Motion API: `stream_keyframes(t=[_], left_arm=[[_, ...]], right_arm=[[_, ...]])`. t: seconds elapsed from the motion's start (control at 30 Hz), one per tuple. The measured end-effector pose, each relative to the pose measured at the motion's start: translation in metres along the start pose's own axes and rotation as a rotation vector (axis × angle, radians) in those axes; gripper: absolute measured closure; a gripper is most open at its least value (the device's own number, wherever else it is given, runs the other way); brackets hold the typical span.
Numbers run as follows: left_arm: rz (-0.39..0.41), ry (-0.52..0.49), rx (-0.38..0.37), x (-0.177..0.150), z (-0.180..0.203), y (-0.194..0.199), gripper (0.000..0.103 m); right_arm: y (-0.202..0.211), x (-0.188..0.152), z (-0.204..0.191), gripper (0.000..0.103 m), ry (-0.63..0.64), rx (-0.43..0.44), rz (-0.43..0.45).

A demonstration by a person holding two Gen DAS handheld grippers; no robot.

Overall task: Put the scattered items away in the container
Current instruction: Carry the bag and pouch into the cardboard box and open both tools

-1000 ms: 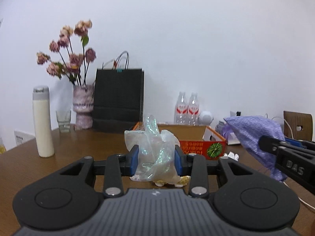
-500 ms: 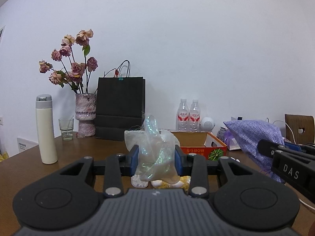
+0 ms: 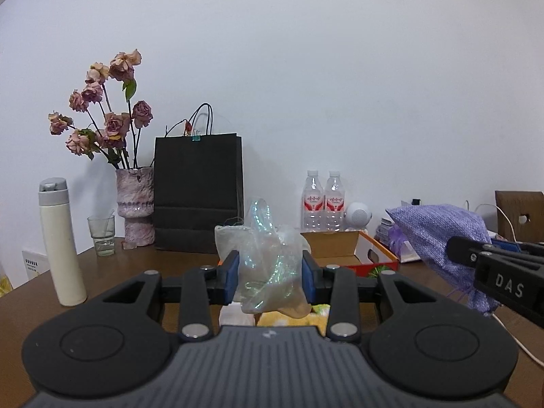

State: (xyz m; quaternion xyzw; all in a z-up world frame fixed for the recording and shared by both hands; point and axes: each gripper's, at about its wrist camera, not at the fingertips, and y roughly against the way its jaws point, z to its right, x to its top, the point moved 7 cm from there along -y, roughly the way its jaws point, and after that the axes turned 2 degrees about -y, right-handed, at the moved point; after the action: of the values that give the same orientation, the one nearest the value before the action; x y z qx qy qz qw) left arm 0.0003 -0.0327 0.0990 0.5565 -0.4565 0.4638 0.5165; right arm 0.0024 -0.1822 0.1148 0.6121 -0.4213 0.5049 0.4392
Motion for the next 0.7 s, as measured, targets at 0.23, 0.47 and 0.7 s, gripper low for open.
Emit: stream_keyframes(t=[0.23, 0.47, 0.7], left_arm=[[-0.045, 0.003, -0.010, 0.013, -0.004, -0.053, 0.065], [-0.047, 0.002, -0.030, 0.040, -0.010, -0.105, 0.065], [-0.069, -0.020, -0.034, 0.060, -0.009, -0.169, 0.065]], right_arm=[[-0.048, 0.017, 0.003, 0.082, 0.023, -0.003, -0.019], [-0.104, 0.036, 0.001, 0.082, 0.052, -0.017, -0.025], [-0.168, 0.055, 0.006, 0.082, 0.035, 0.012, -0.064]])
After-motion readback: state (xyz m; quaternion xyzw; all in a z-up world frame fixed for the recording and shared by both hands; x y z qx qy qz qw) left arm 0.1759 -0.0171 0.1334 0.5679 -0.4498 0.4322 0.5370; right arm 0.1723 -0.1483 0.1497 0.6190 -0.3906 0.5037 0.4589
